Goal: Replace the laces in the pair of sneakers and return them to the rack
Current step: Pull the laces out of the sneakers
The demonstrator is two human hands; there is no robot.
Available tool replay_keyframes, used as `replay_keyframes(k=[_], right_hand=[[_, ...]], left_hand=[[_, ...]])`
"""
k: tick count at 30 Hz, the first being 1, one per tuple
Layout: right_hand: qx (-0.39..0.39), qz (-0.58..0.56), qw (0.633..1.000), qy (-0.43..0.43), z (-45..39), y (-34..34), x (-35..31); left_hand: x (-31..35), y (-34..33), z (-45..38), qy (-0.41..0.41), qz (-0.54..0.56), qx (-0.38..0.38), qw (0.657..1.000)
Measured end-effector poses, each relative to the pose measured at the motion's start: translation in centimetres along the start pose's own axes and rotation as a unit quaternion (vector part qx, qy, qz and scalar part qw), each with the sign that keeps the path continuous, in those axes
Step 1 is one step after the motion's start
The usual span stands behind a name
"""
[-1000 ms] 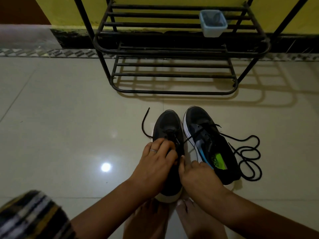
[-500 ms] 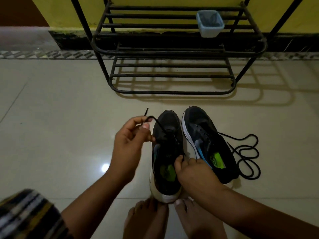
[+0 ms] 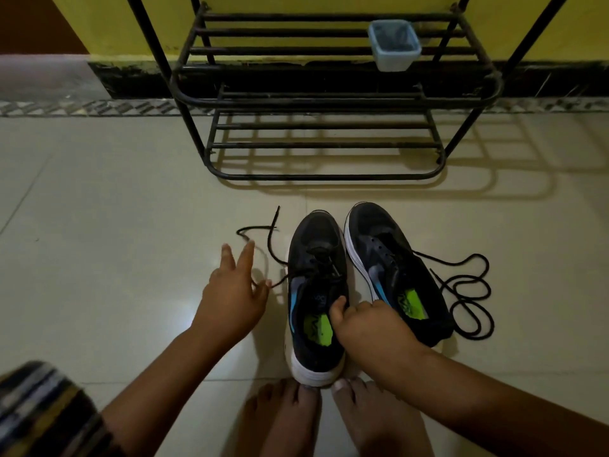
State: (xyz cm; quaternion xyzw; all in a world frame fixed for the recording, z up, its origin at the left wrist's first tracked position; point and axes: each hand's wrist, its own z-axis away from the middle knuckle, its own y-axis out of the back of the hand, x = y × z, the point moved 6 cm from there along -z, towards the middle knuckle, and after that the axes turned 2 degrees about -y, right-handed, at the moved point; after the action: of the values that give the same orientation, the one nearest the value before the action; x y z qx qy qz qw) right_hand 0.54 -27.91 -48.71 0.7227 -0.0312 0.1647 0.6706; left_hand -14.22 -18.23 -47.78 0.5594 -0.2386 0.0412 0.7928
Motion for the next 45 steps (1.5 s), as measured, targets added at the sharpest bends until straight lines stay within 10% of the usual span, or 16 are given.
replay_keyframes(k=[7,32,45], right_hand=[[-0.017,-0.109,0.994,0.021,-1.5,1.4,1.6],[-0.02,-0.249,0.967,0.056,-0.5,2.2,0.6],[0.022,-0.476,0.877,-0.058,0.2,3.6,3.4]], left_hand=[[3.7,-0.9,1.4,-0.143,0.073,0.006,0.987],[2.0,-4.9,3.2,-0.111,0.163,0.1,0.975],[1.2,-5.9,3.2,-0.084,0.231,0.081,0.966]])
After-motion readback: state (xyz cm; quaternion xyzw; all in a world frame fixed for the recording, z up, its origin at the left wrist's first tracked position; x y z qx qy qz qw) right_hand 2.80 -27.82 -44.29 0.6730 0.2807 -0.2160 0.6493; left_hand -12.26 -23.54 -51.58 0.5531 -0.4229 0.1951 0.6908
